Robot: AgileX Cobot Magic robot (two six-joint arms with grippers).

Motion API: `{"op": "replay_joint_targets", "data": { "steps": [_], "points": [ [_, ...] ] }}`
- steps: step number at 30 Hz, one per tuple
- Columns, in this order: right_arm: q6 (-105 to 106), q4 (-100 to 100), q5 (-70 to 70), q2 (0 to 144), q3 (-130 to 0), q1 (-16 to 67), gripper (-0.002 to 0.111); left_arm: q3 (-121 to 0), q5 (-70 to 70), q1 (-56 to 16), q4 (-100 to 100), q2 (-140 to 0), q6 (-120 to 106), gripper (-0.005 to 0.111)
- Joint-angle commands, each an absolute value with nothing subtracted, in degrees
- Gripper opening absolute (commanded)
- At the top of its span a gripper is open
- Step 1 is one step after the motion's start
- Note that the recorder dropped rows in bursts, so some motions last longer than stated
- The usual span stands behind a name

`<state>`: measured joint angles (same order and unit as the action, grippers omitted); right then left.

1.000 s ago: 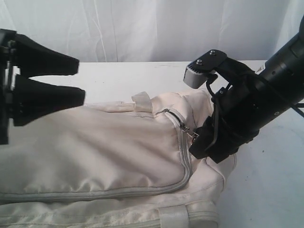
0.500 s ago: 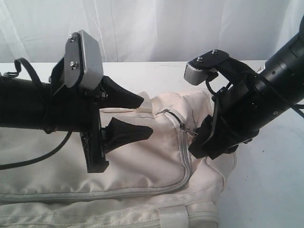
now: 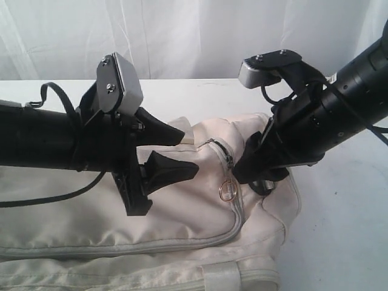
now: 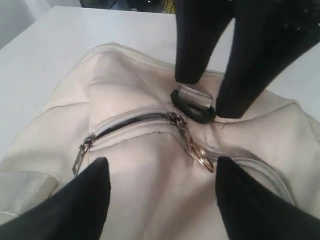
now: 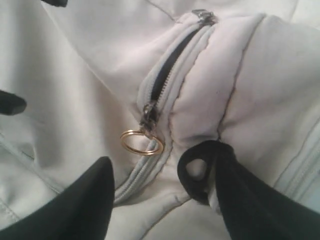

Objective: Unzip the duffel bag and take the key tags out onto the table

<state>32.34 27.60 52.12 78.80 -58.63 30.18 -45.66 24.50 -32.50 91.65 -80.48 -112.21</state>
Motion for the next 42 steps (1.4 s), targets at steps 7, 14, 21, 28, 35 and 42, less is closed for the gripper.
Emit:
{"op": "replay_joint_targets", "data": {
  "steps": [7,14,21,28,35,42],
  "points": [
    [31.17,31.57,61.00,83.15,-58.72,30.27,0.042,-48.87,29.38,-32.80,96.76,-86.20,-121.44,0.064],
    [31.17,33.19,58.40,84.38,-58.72,30.27,0.042,-50.03,28.91,-32.80,90.32,-87.45,-121.44,0.057],
    [29.26,33.19,55.17,84.38,-58.72,30.27,0.042,-50.03,28.00,-32.80,89.34,-87.45,-121.44,0.032],
    [24.57,33.19,54.42,84.87,-58.72,30.27,0.042,-50.03,25.06,-32.80,90.19,-87.45,-121.44,0.031],
    [24.16,34.52,54.34,86.69,-58.72,30.27,0.042,-51.47,24.98,-32.80,95.51,-87.45,-121.44,0.000],
    [24.16,35.49,47.37,87.49,-58.72,30.27,0.041,-53.90,26.77,-32.80,97.02,-87.45,-119.85,0.000]
  ]
}}
